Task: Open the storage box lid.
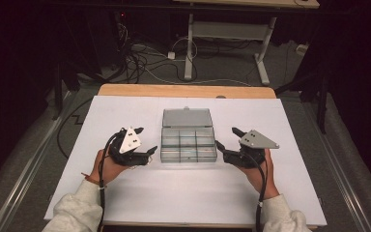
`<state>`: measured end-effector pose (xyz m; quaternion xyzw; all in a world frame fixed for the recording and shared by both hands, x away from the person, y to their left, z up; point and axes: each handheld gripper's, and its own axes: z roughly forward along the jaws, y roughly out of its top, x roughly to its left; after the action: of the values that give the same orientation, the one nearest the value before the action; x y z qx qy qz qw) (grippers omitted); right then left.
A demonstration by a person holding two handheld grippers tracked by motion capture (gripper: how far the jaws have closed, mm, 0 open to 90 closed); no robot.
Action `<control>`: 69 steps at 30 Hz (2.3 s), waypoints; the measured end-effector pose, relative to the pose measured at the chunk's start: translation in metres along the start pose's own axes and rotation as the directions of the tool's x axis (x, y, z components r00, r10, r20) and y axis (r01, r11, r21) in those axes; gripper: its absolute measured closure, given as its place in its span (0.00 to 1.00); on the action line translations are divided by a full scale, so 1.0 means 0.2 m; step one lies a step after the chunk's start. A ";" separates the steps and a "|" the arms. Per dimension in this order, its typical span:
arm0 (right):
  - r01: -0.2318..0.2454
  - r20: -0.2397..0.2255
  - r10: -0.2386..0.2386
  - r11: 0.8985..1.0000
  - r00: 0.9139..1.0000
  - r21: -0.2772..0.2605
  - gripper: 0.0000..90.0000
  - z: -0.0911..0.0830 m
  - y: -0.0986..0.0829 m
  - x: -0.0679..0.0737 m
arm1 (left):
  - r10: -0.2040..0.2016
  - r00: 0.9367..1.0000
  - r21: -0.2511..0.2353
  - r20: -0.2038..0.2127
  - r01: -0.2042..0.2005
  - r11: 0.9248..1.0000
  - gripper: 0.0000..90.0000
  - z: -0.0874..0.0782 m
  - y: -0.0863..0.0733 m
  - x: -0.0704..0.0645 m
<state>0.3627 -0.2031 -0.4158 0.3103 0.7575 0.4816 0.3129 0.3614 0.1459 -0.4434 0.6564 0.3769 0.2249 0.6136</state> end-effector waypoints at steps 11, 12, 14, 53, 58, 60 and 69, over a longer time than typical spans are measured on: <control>0.044 0.030 -0.045 0.998 0.999 0.042 0.28 -0.16 -0.09 0.03 | 0.004 1.000 0.127 0.005 -0.004 0.992 0.27 -0.15 -0.15 0.04; 0.056 0.041 -0.058 0.997 0.997 0.056 0.28 -0.17 -0.10 0.04 | -0.002 1.000 0.141 -0.001 0.002 0.990 0.29 -0.16 -0.16 0.05; 0.059 0.035 -0.061 0.996 0.998 0.062 0.29 -0.19 -0.13 0.05 | -0.043 0.999 0.163 -0.007 0.044 0.986 0.33 -0.19 -0.19 0.08; 0.057 -0.031 -0.054 0.993 0.998 0.105 0.34 -0.33 -0.29 0.12 | -0.222 0.973 0.205 -0.060 0.230 0.951 0.96 -0.20 -0.24 0.14; 0.051 -0.026 -0.049 0.993 0.998 0.103 0.34 -0.34 -0.29 0.11 | -0.229 0.973 0.167 -0.035 0.232 0.958 0.96 -0.22 -0.20 0.14; 0.048 -0.025 -0.045 0.994 0.999 0.101 0.34 -0.33 -0.29 0.11 | -0.230 0.973 0.156 -0.032 0.232 0.960 0.96 -0.22 -0.20 0.13; 0.023 -0.003 -0.022 0.995 1.000 0.098 0.33 -0.33 -0.29 0.09 | -0.246 0.969 0.128 -0.012 0.245 0.961 0.98 -0.23 -0.19 0.14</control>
<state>0.2911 -0.2450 -0.4500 0.3161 0.7840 0.4407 0.3019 0.3362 0.1952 -0.4780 0.6433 0.4680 0.1211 0.5937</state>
